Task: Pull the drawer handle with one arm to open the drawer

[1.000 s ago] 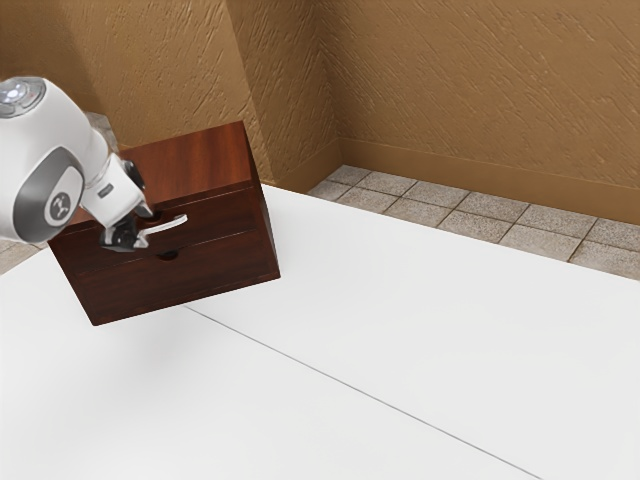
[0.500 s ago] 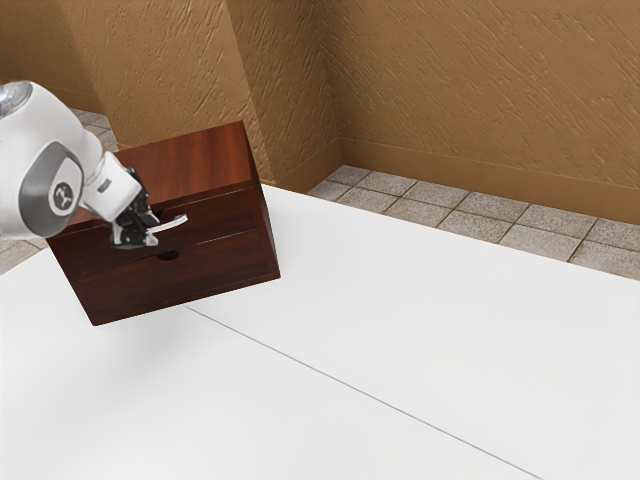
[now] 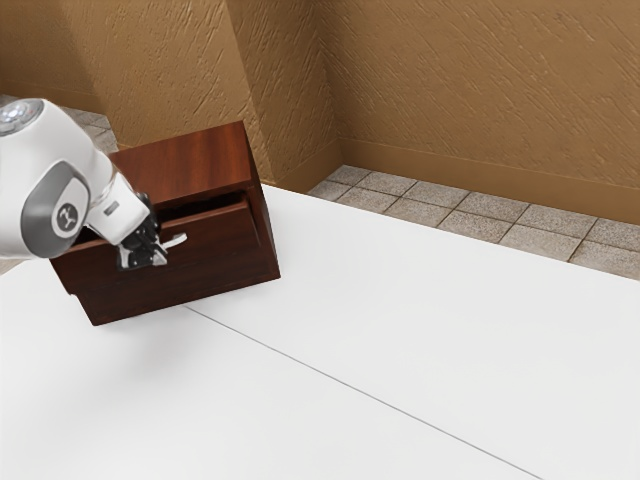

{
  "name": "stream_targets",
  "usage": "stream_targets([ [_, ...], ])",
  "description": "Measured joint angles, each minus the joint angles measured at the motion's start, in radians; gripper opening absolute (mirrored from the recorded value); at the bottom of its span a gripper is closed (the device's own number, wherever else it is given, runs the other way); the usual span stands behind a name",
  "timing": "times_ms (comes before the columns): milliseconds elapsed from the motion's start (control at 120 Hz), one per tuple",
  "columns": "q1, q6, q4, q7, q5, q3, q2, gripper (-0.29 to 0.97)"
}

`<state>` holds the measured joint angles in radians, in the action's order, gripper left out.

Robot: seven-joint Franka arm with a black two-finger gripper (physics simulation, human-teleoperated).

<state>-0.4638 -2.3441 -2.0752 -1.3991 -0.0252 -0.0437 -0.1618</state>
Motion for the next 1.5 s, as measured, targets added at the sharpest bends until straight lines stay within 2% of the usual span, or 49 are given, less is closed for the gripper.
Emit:
stream_targets([
  [83,0.018,-0.001,-0.052,0.0,-0.002,0.001,-0.047,-0.11],
  [258,0.039,0.02,-0.163,0.006,-0.006,0.005,-0.178,-0.01],
  [333,0.042,0.034,-0.184,0.018,-0.008,0.005,-0.206,-0.05],
  [467,0.053,0.054,-0.207,0.051,-0.01,0.004,-0.236,0.01],
  [542,0.066,0.068,-0.214,0.075,-0.01,0.003,-0.25,-0.11],
  [592,0.071,0.076,-0.226,0.091,-0.01,0.002,-0.265,-0.06],
  [733,0.085,0.094,-0.272,0.132,-0.008,0.0,-0.32,-0.01],
  [792,0.091,0.1,-0.279,0.147,-0.007,-0.002,-0.33,-0.06],
  [883,0.118,0.112,-0.283,0.167,-0.005,-0.003,-0.34,0.05],
  [1050,0.127,0.127,-0.284,0.203,-0.003,0.001,-0.342,0.04],
  [1158,0.118,0.131,-0.269,0.219,-0.007,0.01,-0.343,-0.04],
  [1300,0.114,0.138,-0.258,0.235,-0.006,0.019,-0.342,-0.05],
  [1500,0.116,0.153,-0.257,0.251,-0.004,0.019,-0.351,0.04],
])
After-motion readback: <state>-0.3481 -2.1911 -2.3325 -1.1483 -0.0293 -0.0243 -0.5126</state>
